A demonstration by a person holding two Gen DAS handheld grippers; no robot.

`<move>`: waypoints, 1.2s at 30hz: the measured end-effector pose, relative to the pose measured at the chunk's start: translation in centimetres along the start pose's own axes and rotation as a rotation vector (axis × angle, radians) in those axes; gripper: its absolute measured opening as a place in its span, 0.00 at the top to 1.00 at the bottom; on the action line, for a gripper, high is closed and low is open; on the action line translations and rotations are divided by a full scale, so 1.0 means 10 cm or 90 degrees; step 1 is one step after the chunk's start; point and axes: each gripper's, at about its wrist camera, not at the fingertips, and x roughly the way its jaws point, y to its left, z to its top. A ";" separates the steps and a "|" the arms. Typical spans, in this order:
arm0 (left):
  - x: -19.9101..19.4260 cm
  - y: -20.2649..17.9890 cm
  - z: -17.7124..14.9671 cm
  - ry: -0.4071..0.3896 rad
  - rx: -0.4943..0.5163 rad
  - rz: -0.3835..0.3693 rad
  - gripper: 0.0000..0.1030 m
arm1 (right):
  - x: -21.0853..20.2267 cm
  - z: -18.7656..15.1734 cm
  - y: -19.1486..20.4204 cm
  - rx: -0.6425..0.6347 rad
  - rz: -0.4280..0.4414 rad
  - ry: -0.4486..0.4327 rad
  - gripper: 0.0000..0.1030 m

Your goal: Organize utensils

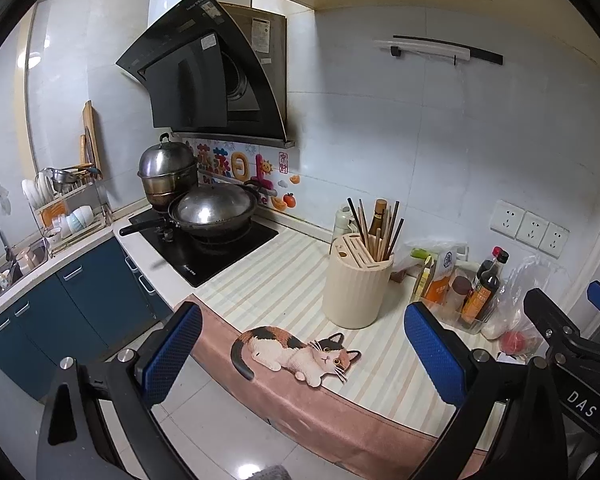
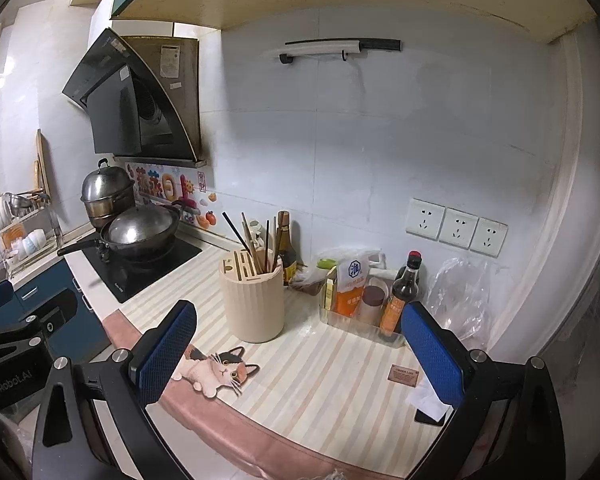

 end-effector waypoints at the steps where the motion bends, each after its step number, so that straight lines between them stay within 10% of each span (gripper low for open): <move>1: 0.00 0.00 -0.01 0.003 0.000 0.001 0.00 | 0.01 -0.01 -0.01 0.001 0.001 0.002 0.00; 36: 0.12 -0.18 0.01 0.016 0.014 -0.011 0.00 | 0.16 -0.04 -0.15 0.006 -0.010 0.019 0.00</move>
